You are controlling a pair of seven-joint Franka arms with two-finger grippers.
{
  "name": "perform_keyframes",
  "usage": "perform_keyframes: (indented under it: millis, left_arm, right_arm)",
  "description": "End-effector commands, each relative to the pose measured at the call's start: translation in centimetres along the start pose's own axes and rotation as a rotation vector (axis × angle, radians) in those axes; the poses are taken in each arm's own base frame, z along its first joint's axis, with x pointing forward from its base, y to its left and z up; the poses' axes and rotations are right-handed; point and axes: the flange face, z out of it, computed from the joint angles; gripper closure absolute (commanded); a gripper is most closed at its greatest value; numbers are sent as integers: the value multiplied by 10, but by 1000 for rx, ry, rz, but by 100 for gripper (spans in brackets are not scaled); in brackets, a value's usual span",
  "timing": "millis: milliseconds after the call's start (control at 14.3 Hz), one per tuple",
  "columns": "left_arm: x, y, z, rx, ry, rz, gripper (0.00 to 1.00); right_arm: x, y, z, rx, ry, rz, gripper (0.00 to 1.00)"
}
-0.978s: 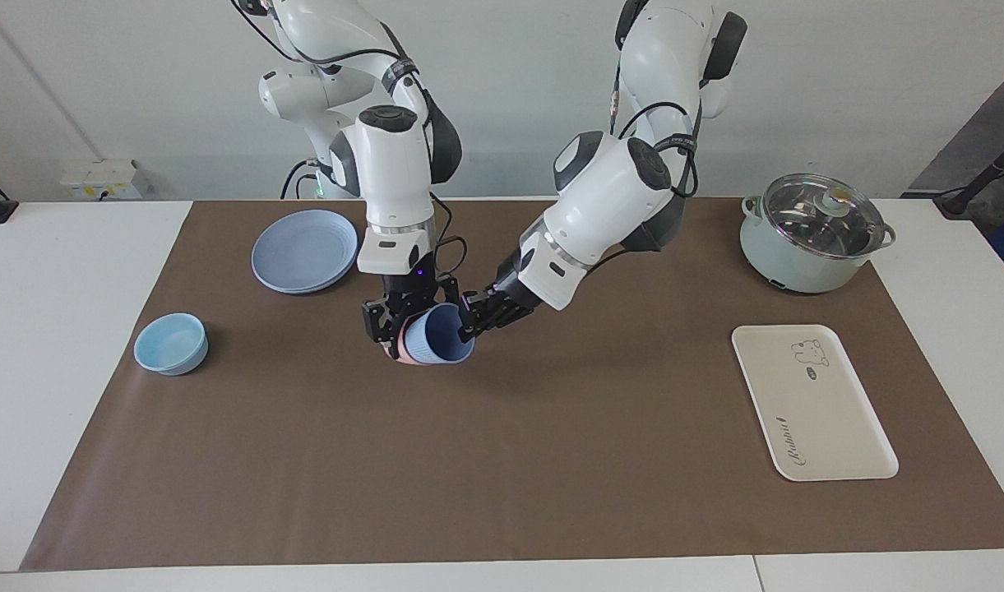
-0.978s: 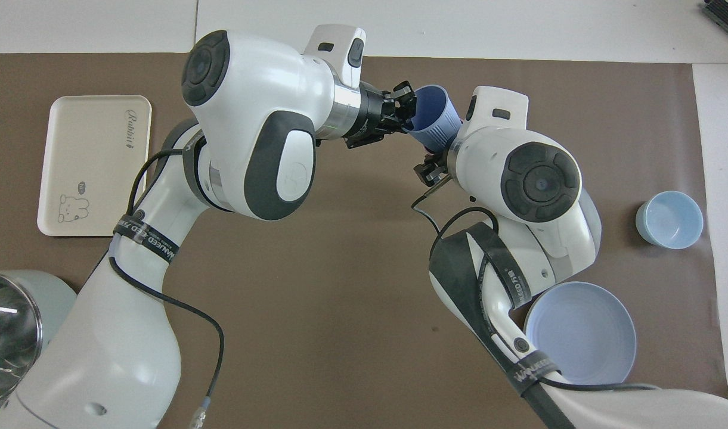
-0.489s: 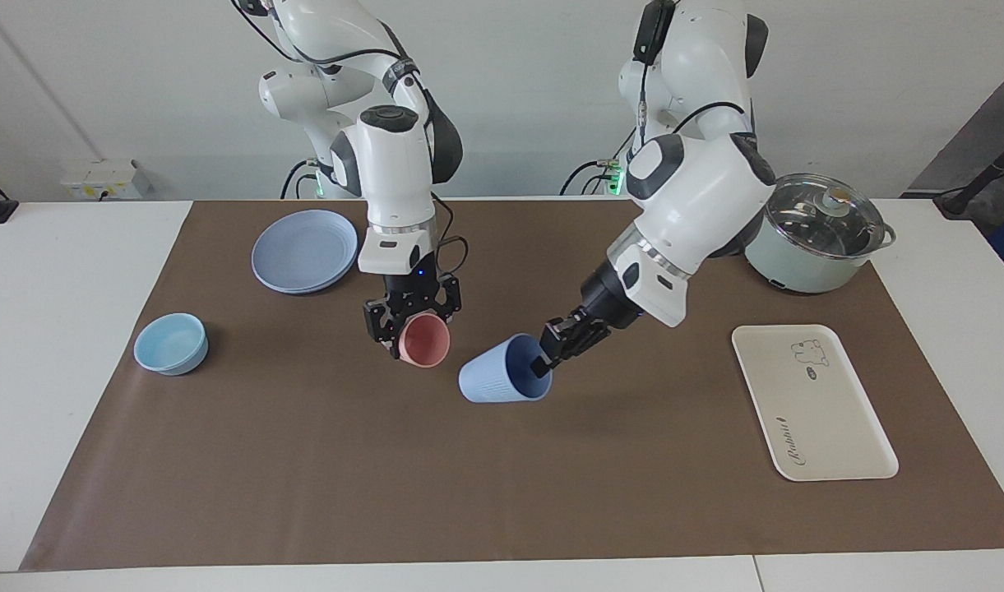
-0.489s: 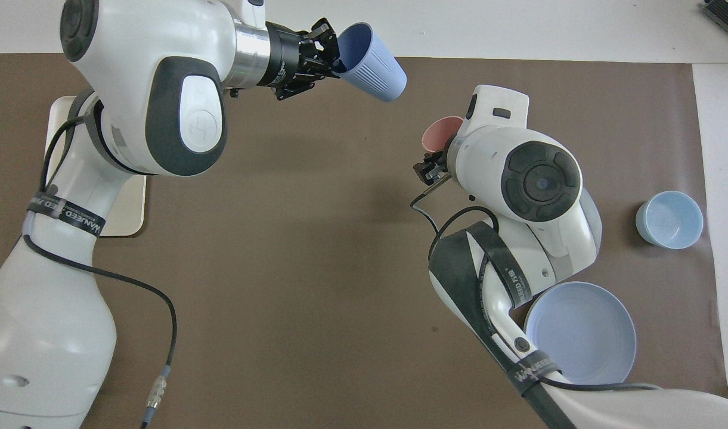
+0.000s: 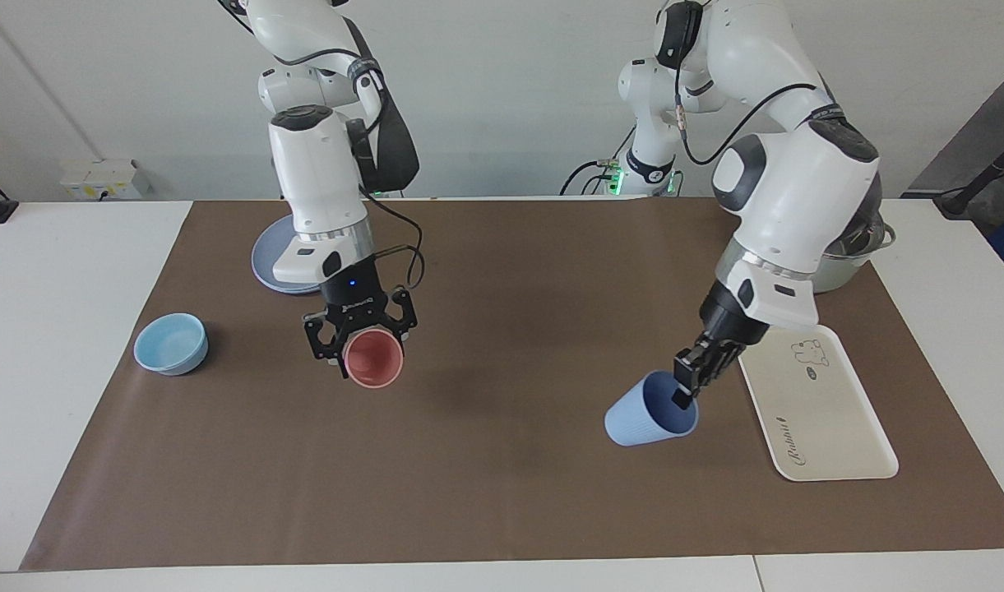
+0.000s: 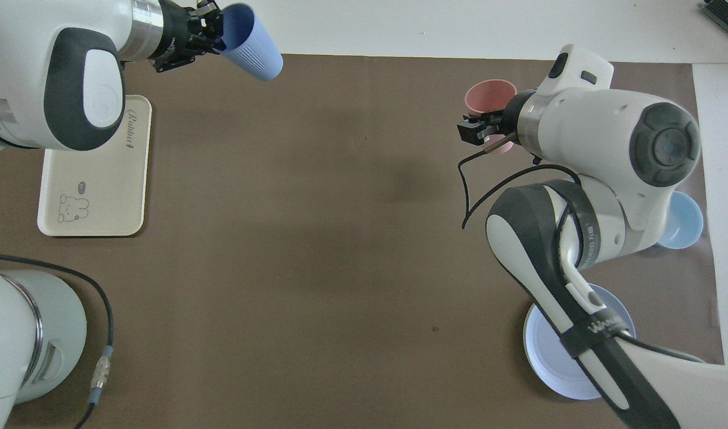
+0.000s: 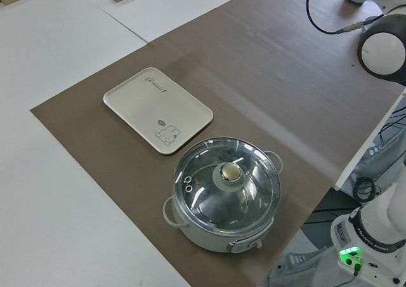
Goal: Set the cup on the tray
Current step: 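Carry the cup with the left gripper while the right gripper withdraws, then lower the cup onto the white tray with the left gripper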
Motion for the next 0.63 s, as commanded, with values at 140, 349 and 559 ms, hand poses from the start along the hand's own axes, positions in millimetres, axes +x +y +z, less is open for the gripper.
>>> perform_keyframes:
  millis: [140,349,559]
  left_arm:
    - [38,-74,-18,164,55,130,100]
    - [54,-134,-17,212,24,203,100]
    - [68,-188,-17,203,1,223,100]
  right_arm:
    - [-23,82,6,146,124,-5,100]
    - [-48,124,21,231,241,34,100]
    - [-70,144,32,262,309,35,100]
